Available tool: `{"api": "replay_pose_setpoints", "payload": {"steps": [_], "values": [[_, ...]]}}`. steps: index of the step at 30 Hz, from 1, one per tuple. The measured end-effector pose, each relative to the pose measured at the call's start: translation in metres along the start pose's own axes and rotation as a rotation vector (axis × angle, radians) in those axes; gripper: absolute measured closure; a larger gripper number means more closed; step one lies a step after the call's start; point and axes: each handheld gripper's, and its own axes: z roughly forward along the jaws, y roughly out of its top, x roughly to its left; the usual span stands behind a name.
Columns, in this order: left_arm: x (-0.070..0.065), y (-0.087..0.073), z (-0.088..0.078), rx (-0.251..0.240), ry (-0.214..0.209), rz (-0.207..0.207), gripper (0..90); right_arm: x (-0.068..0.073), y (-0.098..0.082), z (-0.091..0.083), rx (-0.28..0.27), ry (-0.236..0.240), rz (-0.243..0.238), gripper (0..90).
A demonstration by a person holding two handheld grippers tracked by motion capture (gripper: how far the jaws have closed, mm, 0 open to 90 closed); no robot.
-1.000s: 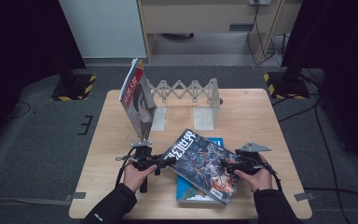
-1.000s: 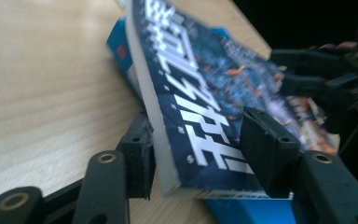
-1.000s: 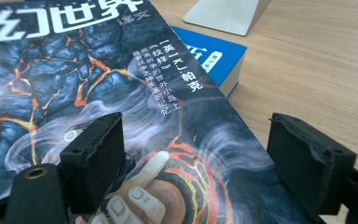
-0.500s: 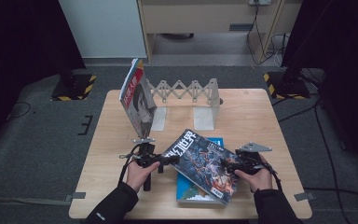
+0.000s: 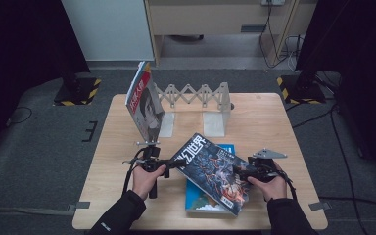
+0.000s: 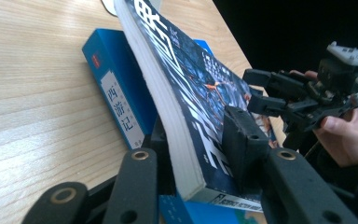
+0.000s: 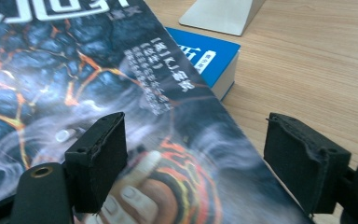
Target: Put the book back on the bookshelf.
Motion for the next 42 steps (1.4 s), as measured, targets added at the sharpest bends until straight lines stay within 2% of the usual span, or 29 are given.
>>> {"api": "replay_pose_setpoints", "payload": {"steps": [4, 13, 21, 26, 27, 32, 34, 37, 42], "values": [[-0.003, 0.006, -0.009, -0.016, -0.001, -0.025, 69.6, -0.004, 0.0, -0.003, -0.003, -0.019, 0.006, 21.8], [-0.013, 0.021, -0.023, -0.041, -0.003, -0.029, 74.4, -0.019, -0.002, -0.01, -0.005, -0.081, 0.017, 21.8], [-0.024, 0.031, -0.031, -0.08, -0.026, -0.044, 78.5, -0.033, -0.005, -0.015, 0.012, -0.142, 0.016, 21.7], [-0.031, 0.039, -0.037, -0.122, -0.06, -0.053, 81.1, -0.042, -0.007, -0.018, 0.033, -0.188, 0.012, 21.7], [-0.033, 0.041, -0.039, -0.134, -0.065, -0.05, 81.5, -0.044, -0.008, -0.018, 0.041, -0.195, 0.024, 21.8], [-0.041, 0.05, -0.048, -0.176, -0.069, -0.033, 81.8, -0.051, -0.012, -0.018, 0.068, -0.222, 0.025, 22.0], [-0.044, 0.052, -0.05, -0.192, -0.078, -0.031, 81.8, -0.053, -0.012, -0.018, 0.081, -0.232, 0.035, 21.9], [-0.049, 0.057, -0.054, -0.212, -0.105, -0.03, 81.9, -0.056, -0.015, -0.017, 0.106, -0.245, 0.021, 21.5], [-0.058, 0.063, -0.06, -0.239, -0.076, 0.013, 81.8, -0.059, -0.018, -0.014, 0.143, -0.258, 0.003, 20.6]]}}
